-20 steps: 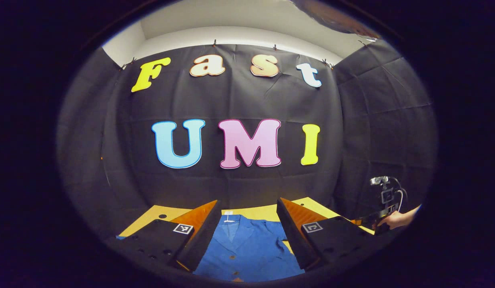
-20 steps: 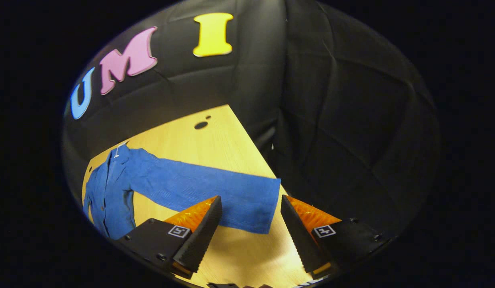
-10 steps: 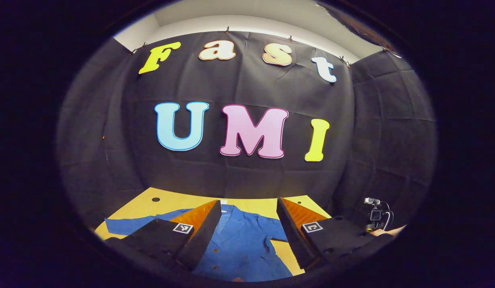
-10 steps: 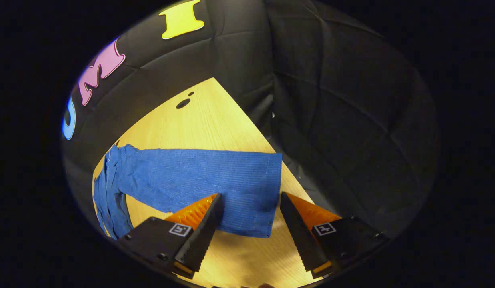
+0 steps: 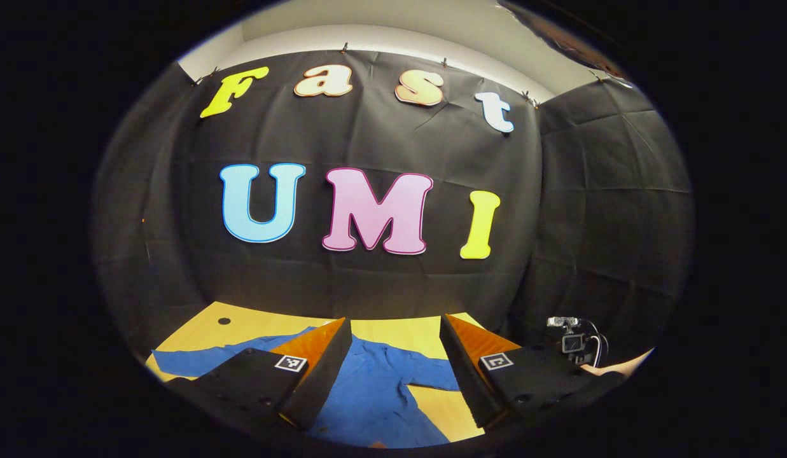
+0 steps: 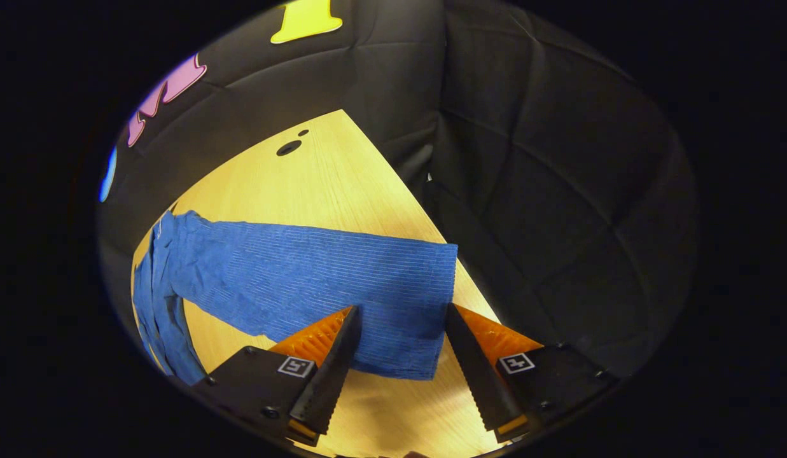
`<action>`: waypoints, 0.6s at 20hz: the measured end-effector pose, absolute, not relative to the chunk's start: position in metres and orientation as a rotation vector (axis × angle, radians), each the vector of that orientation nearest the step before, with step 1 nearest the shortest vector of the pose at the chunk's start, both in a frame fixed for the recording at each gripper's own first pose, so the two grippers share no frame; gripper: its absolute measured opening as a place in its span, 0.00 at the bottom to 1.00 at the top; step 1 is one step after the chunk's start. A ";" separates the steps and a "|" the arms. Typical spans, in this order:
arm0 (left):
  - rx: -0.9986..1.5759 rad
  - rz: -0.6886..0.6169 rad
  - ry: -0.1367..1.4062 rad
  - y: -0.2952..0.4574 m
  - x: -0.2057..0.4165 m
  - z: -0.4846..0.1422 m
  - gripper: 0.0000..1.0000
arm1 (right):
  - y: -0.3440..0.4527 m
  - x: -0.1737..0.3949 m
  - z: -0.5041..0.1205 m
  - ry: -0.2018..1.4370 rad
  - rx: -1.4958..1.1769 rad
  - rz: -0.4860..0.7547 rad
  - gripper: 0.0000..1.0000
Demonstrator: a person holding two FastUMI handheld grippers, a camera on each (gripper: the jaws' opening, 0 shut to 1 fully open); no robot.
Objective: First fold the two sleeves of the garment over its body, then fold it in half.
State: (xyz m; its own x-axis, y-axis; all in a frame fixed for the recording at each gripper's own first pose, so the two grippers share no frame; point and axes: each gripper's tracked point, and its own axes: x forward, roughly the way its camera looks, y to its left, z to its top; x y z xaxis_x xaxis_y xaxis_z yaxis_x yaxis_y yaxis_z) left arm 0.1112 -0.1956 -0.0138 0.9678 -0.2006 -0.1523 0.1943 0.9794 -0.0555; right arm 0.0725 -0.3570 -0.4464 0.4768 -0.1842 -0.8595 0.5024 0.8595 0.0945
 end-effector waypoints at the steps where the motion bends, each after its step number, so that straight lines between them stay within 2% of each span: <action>1: -0.041 -0.193 0.154 -0.191 0.111 -0.012 0.81 | -0.357 0.073 -0.448 1.003 0.335 -0.435 0.90; 2: -0.047 -0.187 0.149 -0.186 0.110 -0.012 0.81 | -0.357 0.072 -0.449 1.015 0.314 -0.434 0.89; 3: -0.054 -0.182 0.143 -0.182 0.110 -0.010 0.81 | -0.354 0.075 -0.449 1.017 0.311 -0.435 0.75; 4: -0.062 -0.177 0.136 -0.177 0.109 -0.008 0.81 | -0.358 0.074 -0.447 1.012 0.315 -0.443 0.90; 7: -0.073 -0.173 0.126 -0.163 0.107 -0.010 0.81 | -0.356 0.073 -0.447 1.029 0.322 -0.450 0.90; 8: -0.074 -0.170 0.132 -0.156 0.107 -0.014 0.81 | -0.354 0.076 -0.448 1.027 0.319 -0.450 0.83; 9: -0.077 -0.169 0.132 -0.149 0.105 -0.014 0.81 | -0.354 0.076 -0.448 1.034 0.313 -0.448 0.83; 12: -0.085 -0.147 0.111 -0.121 0.100 -0.008 0.81 | -0.345 0.085 -0.450 1.015 0.315 -0.455 0.47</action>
